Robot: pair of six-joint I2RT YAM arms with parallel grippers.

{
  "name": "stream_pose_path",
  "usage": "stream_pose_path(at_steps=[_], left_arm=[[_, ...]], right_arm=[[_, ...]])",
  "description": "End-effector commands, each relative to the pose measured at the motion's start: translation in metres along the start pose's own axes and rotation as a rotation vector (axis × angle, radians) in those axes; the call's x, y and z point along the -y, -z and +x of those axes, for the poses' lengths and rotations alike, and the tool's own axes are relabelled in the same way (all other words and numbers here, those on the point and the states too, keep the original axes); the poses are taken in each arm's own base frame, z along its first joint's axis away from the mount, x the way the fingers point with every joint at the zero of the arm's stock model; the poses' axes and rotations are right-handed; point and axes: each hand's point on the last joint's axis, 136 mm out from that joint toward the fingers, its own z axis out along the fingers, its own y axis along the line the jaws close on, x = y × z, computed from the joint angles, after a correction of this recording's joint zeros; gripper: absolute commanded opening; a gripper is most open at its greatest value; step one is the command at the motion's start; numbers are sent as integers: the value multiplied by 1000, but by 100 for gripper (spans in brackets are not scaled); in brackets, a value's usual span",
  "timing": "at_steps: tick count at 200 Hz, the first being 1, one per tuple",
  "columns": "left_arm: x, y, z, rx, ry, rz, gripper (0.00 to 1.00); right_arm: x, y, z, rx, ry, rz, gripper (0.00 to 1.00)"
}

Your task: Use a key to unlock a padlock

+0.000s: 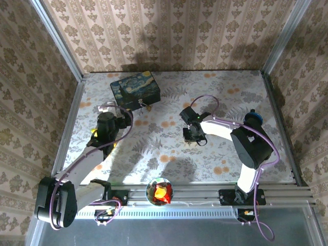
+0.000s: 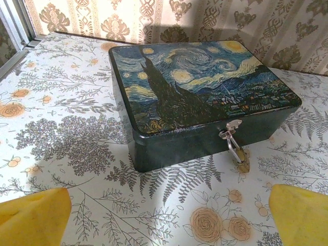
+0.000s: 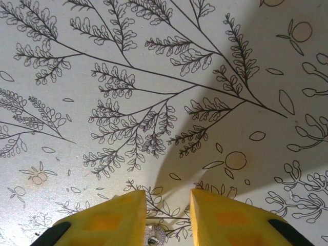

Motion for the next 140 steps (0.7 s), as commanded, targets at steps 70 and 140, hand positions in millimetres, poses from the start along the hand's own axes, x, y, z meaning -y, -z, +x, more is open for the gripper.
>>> stream_pose_path(at_steps=[70,140], left_arm=[[1,-1,-3,-6,22,3,100],[1,-1,-3,-3,22,8,100]], right_arm=[[-9,12,12,-30,-41,-73,27],[0,26,13,30,-131,119,45]])
